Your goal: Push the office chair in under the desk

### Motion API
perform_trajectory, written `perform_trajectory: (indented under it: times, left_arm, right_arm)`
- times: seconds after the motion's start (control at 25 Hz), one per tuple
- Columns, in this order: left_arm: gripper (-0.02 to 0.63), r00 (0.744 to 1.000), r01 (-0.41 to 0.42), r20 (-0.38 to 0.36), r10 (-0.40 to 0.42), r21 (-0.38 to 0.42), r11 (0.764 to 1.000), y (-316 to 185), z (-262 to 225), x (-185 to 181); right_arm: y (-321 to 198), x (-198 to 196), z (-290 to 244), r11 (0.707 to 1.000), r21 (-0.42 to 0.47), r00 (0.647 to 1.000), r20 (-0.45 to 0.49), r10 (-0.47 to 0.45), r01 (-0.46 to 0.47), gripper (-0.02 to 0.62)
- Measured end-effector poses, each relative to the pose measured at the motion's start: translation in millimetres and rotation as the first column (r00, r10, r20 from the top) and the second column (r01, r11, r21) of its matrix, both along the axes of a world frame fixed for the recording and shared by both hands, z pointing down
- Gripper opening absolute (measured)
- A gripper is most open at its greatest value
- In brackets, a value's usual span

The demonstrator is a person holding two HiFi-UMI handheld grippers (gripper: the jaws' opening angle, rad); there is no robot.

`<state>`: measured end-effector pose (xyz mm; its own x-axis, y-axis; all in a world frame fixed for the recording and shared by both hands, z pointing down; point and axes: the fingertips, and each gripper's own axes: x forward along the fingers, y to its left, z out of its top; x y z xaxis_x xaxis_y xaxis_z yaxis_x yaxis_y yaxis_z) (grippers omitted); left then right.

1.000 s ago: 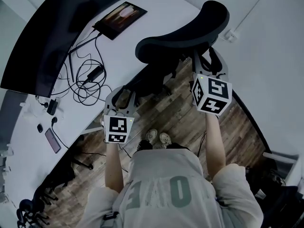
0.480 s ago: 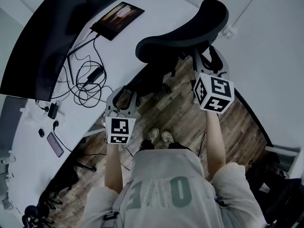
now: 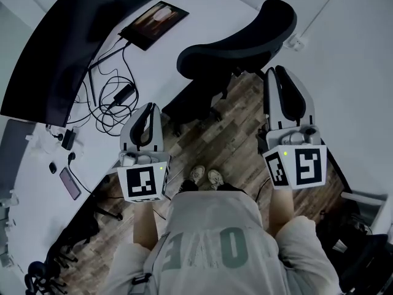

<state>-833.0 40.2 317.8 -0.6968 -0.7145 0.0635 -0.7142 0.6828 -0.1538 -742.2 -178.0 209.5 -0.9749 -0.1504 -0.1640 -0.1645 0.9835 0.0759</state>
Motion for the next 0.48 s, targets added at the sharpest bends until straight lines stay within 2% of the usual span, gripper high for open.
perform_trajectory:
  times: [0.08, 0.2, 0.32, 0.48]
  left_arm:
    - [0.017, 1.0, 0.018, 0.023, -0.019, 0.028, 0.999, -4.3, -20.8, 7.2]
    - [0.017, 0.999, -0.016, 0.03, 0.013, 0.094, 0.995, -19.2, -38.3, 25.2]
    - [0.017, 0.999, -0.041, 0.035, 0.038, 0.084, 0.996, -27.2, -35.1, 38.9]
    - [0.017, 0.998, -0.056, 0.032, 0.054, 0.079, 0.995, -26.0, -31.6, 44.7]
  right_arm:
    - [37.2, -1.7, -8.7, 0.992, 0.056, 0.994, 0.014, -0.112, 0.111, 0.041]
    - [90.3, -8.1, -0.2, 0.968, 0.081, 0.971, -0.008, -0.239, 0.239, 0.026]
    - [124.6, -12.0, 22.5, 0.95, 0.086, 0.953, -0.071, -0.295, 0.301, 0.021]
    - [145.1, -11.0, 40.6, 0.929, 0.073, 0.928, -0.128, -0.351, 0.362, 0.021]
